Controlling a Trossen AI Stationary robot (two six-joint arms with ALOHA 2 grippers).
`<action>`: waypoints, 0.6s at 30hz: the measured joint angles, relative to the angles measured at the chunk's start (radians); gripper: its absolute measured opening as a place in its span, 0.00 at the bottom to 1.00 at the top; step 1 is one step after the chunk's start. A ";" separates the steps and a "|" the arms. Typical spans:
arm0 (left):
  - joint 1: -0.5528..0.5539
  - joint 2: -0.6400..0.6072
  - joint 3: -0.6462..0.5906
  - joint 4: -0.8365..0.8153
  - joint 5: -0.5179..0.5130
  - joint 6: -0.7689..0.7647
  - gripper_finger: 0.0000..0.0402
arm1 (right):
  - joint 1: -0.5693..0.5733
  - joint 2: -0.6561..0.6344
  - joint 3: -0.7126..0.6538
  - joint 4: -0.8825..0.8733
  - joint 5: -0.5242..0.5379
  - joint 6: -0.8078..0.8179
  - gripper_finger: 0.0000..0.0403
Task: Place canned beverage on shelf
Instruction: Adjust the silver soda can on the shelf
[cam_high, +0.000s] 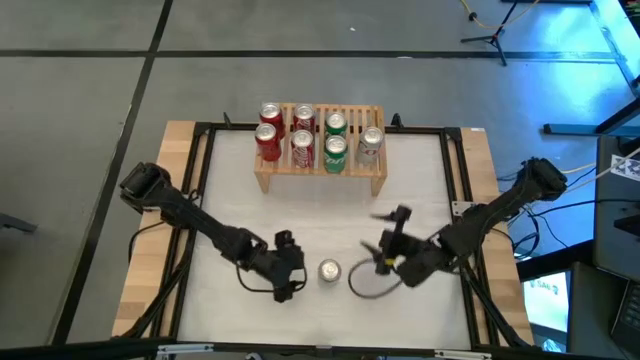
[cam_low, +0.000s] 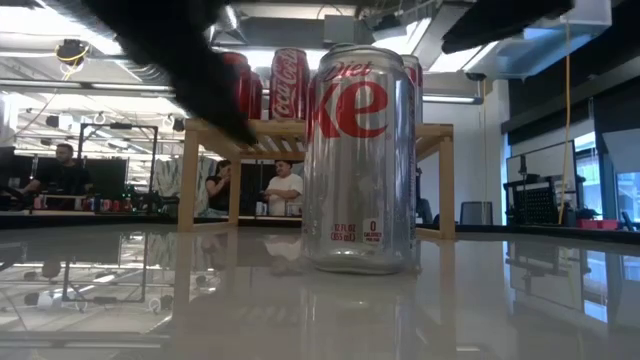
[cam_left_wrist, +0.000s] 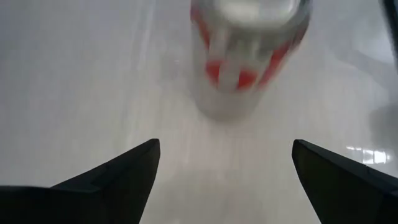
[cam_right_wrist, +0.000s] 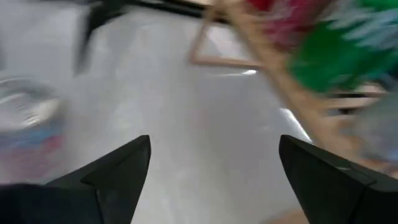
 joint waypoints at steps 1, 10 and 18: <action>-0.012 -0.001 -0.031 0.021 -0.014 -0.025 0.88 | -0.019 -0.010 0.016 -0.051 0.020 0.014 0.86; -0.090 0.000 -0.217 0.189 -0.110 -0.155 0.88 | -0.266 -0.086 0.066 -0.156 -0.023 -0.132 0.54; -0.095 0.000 -0.224 0.218 -0.134 -0.153 0.88 | -0.457 -0.084 0.066 -0.152 -0.182 -0.326 0.11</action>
